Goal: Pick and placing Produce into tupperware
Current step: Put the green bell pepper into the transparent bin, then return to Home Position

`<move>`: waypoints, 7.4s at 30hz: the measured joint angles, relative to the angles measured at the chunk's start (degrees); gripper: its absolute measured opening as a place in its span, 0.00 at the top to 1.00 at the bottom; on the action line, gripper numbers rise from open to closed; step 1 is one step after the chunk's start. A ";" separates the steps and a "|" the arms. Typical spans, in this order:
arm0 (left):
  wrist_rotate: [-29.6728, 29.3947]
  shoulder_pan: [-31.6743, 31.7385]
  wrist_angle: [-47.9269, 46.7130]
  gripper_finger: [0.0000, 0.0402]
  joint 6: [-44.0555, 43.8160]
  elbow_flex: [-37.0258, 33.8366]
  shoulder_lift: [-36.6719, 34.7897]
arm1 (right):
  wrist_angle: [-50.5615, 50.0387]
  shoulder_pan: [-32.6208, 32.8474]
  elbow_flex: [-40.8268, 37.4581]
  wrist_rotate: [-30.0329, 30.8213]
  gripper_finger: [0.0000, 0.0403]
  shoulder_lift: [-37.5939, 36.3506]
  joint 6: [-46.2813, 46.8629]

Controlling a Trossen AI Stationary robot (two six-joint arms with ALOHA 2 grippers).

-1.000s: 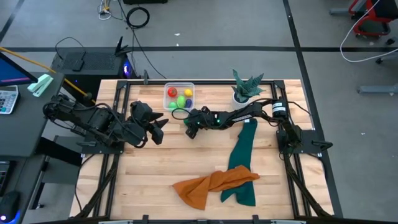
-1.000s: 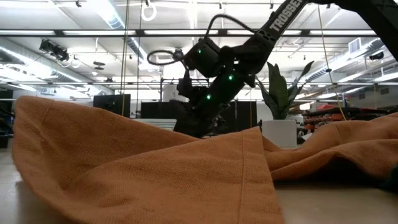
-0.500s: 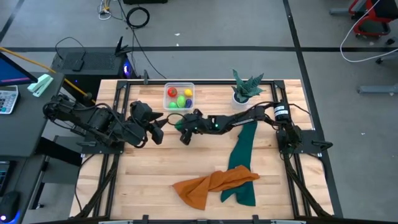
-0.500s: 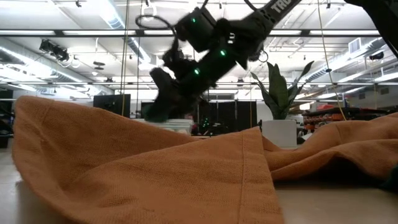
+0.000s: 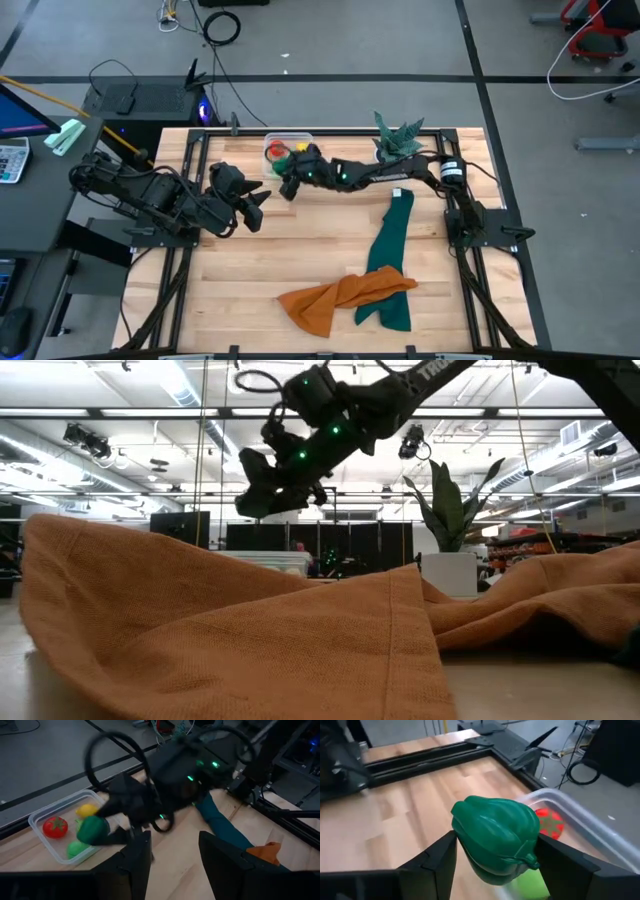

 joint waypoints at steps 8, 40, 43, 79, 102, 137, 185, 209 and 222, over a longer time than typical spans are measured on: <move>0.00 0.01 0.02 0.57 0.14 0.00 0.00 | 0.70 -2.54 0.00 -2.81 0.48 0.00 -2.39; 0.52 -0.08 0.89 0.57 -0.07 0.02 0.00 | -26.04 -7.44 29.91 -3.68 0.48 16.50 -6.51; 0.66 -0.05 0.87 0.57 -0.07 0.02 0.00 | -27.34 -8.08 29.88 -3.68 0.48 16.50 -6.55; 0.70 -0.05 0.87 0.57 -0.09 0.02 0.00 | -31.28 -11.59 29.81 -13.03 0.48 16.98 -1.72; 0.94 -0.05 0.87 0.57 0.03 0.02 0.00 | -32.96 -11.57 29.79 -15.57 0.41 16.96 -0.18; 0.92 0.01 1.57 0.57 1.52 0.00 -0.02 | -70.07 -2.87 26.80 -29.80 0.79 -14.79 -8.61; 6.05 11.08 17.72 0.57 10.69 -0.02 10.78 | -11.55 8.69 -56.04 -28.15 1.00 -93.23 17.01; 5.86 11.66 19.13 0.57 9.76 -0.02 11.89 | -1.50 8.69 -72.49 -26.96 1.00 -110.35 21.02; 5.84 11.66 19.04 0.57 8.54 -0.02 11.89 | 13.86 8.69 -82.77 -26.85 1.00 -110.38 24.90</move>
